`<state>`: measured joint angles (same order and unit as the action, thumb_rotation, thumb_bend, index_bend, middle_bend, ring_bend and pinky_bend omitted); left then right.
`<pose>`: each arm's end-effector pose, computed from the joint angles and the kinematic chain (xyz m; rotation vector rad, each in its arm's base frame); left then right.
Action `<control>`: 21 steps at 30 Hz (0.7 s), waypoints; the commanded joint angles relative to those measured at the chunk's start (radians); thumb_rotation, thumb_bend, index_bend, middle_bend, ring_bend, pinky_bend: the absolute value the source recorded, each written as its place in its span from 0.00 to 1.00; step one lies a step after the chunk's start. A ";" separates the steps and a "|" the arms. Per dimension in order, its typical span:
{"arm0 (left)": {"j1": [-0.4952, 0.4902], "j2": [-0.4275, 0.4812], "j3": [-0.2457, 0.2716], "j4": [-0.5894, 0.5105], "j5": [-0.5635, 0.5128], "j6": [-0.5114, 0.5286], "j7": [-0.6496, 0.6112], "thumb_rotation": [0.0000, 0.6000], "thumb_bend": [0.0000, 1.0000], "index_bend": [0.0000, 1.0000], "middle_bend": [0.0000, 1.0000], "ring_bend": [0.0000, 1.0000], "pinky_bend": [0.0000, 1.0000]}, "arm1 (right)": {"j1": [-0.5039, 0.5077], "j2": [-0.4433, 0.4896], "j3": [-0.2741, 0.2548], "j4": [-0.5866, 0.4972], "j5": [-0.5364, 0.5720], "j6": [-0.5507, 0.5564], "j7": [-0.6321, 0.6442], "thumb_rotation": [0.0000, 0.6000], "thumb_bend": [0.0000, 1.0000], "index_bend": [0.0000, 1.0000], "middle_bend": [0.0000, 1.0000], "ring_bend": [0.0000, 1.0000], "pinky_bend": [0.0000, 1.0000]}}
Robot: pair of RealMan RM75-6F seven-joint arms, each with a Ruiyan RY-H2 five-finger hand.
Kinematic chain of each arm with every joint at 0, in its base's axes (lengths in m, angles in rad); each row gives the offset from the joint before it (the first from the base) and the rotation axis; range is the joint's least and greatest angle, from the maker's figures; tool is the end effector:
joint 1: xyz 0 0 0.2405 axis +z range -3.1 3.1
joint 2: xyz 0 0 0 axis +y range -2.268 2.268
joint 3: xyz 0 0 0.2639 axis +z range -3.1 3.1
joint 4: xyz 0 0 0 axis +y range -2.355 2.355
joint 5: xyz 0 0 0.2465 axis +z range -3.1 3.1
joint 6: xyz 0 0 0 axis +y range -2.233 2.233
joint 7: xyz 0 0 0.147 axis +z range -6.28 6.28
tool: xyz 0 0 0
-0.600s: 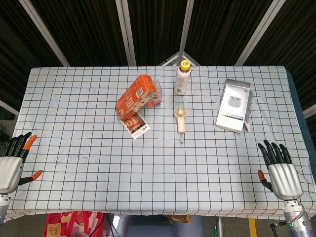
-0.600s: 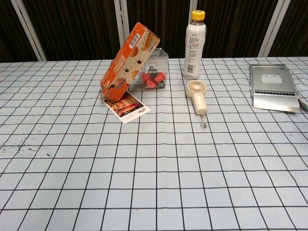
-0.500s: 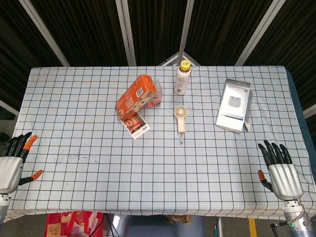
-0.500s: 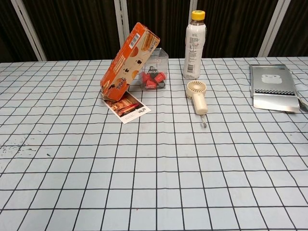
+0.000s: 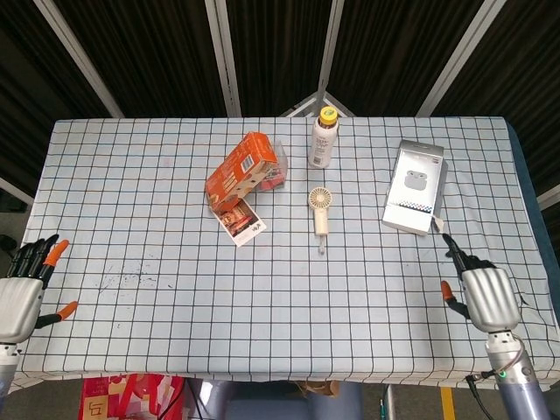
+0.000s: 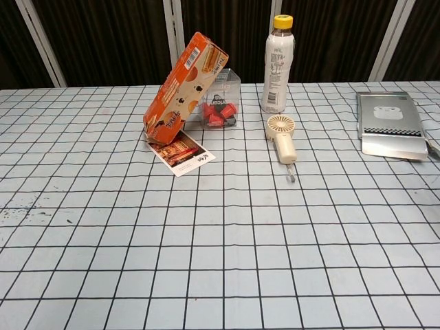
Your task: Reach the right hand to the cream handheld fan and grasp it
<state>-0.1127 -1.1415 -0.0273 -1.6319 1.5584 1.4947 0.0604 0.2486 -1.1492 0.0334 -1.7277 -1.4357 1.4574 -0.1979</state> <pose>-0.3133 0.1900 0.1143 -1.4653 -0.8557 -0.9372 -0.2788 -0.2291 0.1042 1.4852 -0.8229 0.9288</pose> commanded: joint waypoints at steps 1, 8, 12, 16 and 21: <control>-0.002 0.000 0.001 -0.001 0.004 -0.001 -0.001 1.00 0.04 0.00 0.00 0.00 0.00 | 0.090 -0.026 0.073 -0.058 0.085 -0.123 -0.039 1.00 0.50 0.00 0.74 0.84 0.87; -0.008 0.004 0.004 0.000 0.008 -0.010 -0.013 1.00 0.04 0.00 0.00 0.00 0.00 | 0.250 -0.158 0.160 -0.037 0.289 -0.325 -0.198 1.00 0.65 0.00 0.81 0.91 0.91; -0.008 0.011 0.005 -0.001 0.006 -0.014 -0.029 1.00 0.04 0.00 0.00 0.00 0.00 | 0.324 -0.248 0.190 0.024 0.393 -0.390 -0.275 1.00 0.66 0.00 0.81 0.91 0.91; -0.011 0.018 0.004 0.003 -0.002 -0.022 -0.045 1.00 0.04 0.00 0.00 0.00 0.00 | 0.388 -0.335 0.217 0.101 0.487 -0.434 -0.323 1.00 0.66 0.00 0.81 0.91 0.91; -0.013 0.026 0.003 0.005 -0.010 -0.030 -0.065 1.00 0.04 0.00 0.00 0.00 0.00 | 0.448 -0.419 0.237 0.188 0.563 -0.470 -0.353 1.00 0.66 0.00 0.81 0.91 0.91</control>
<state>-0.1248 -1.1166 -0.0245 -1.6275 1.5494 1.4661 -0.0034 0.6710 -1.5375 0.2568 -1.5707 -0.8970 1.0073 -0.5329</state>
